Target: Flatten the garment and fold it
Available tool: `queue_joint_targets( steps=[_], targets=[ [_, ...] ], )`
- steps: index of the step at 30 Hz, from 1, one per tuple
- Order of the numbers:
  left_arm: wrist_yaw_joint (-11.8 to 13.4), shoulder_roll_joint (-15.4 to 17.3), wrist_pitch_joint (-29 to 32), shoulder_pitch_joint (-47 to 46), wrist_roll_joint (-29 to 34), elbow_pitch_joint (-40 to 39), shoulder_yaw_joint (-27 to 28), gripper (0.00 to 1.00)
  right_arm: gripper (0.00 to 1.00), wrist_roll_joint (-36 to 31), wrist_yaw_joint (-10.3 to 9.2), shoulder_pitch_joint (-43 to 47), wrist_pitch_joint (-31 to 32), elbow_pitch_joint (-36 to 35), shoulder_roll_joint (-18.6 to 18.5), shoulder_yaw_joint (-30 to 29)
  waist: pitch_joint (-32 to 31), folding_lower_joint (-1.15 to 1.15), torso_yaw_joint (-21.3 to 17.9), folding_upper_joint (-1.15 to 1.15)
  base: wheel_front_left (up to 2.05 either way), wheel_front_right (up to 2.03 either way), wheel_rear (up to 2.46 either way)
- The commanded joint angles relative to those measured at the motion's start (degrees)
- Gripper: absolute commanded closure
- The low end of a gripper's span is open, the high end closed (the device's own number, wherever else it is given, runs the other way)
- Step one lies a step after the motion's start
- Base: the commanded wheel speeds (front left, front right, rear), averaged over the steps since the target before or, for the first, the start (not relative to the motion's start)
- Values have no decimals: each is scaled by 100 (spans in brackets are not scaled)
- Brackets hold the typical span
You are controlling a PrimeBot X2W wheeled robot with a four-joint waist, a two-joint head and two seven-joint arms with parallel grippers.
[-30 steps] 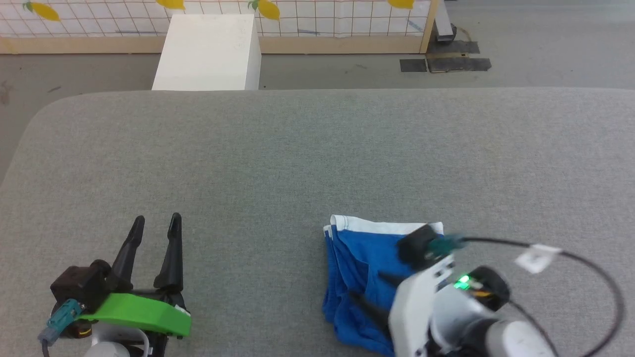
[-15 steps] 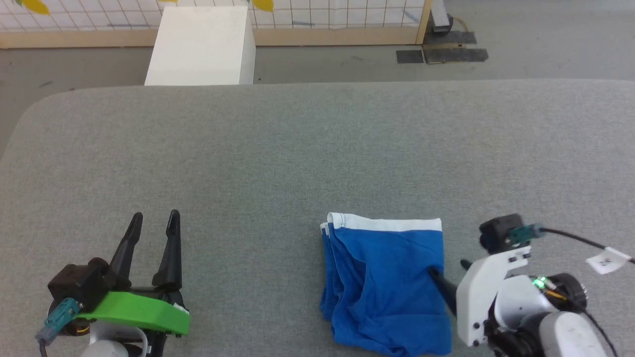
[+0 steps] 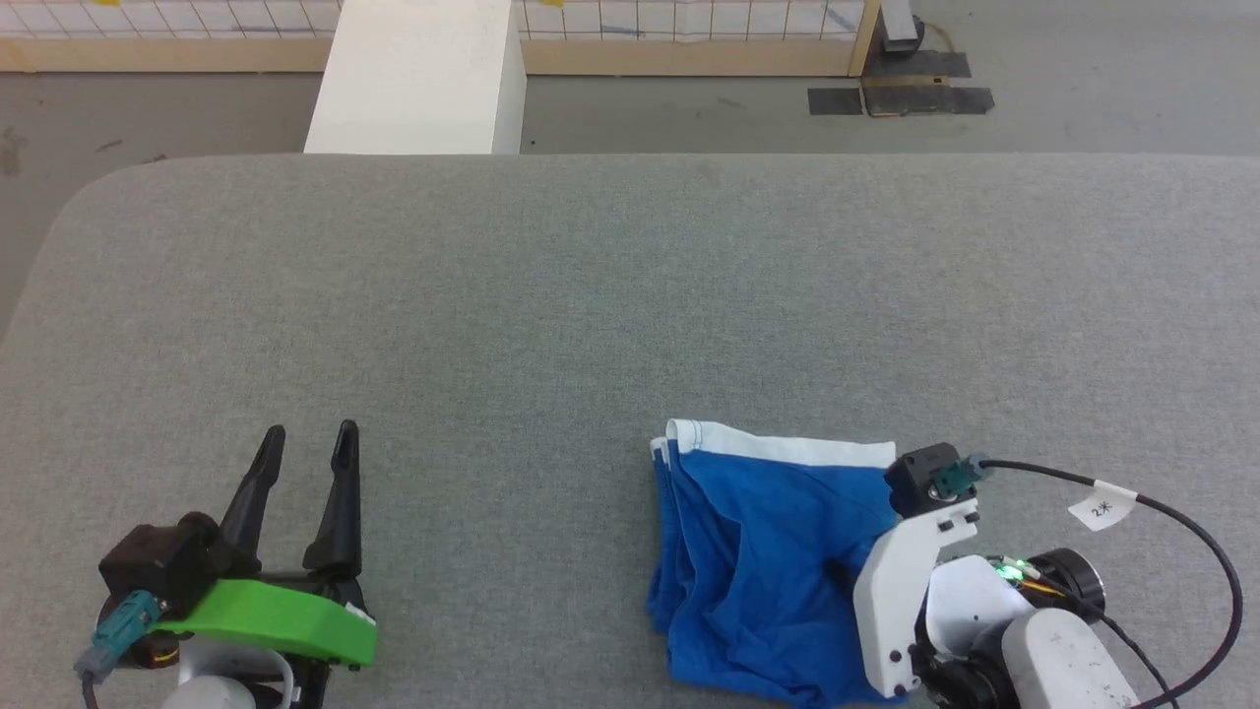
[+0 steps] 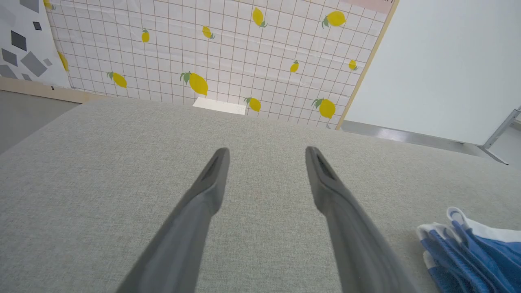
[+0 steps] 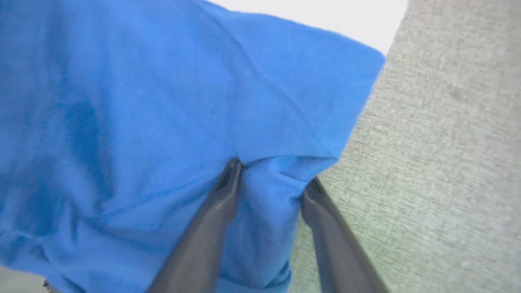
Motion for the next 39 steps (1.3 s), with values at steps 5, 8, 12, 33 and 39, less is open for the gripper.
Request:
queue_joint_targets(
  steps=[5,8,12,33,39],
  targets=[
    [93,80,-32,155,-83,-100,214,0,100,-389,-8,-309,223,-91,-13,316,-11,0,-573,0,0,0,0],
    [103,110,-36,192,-108,-198,318,0,100,-533,-8,-599,438,-247,-266,653,123,0,-1032,0,0,0,0],
    [108,153,-41,122,-99,-372,419,0,100,-416,-8,-1131,632,-379,-789,1049,369,0,-1652,0,0,0,0],
    [258,1234,484,82,-82,-1742,1273,0,100,-938,-8,-2991,-104,473,-1502,-376,2424,0,-2681,0,0,0,0],
    [289,1490,631,154,-109,-2026,1520,0,100,-1386,-8,-3192,-258,592,-1370,-1266,2762,0,-2618,0,0,0,0]
  ],
)
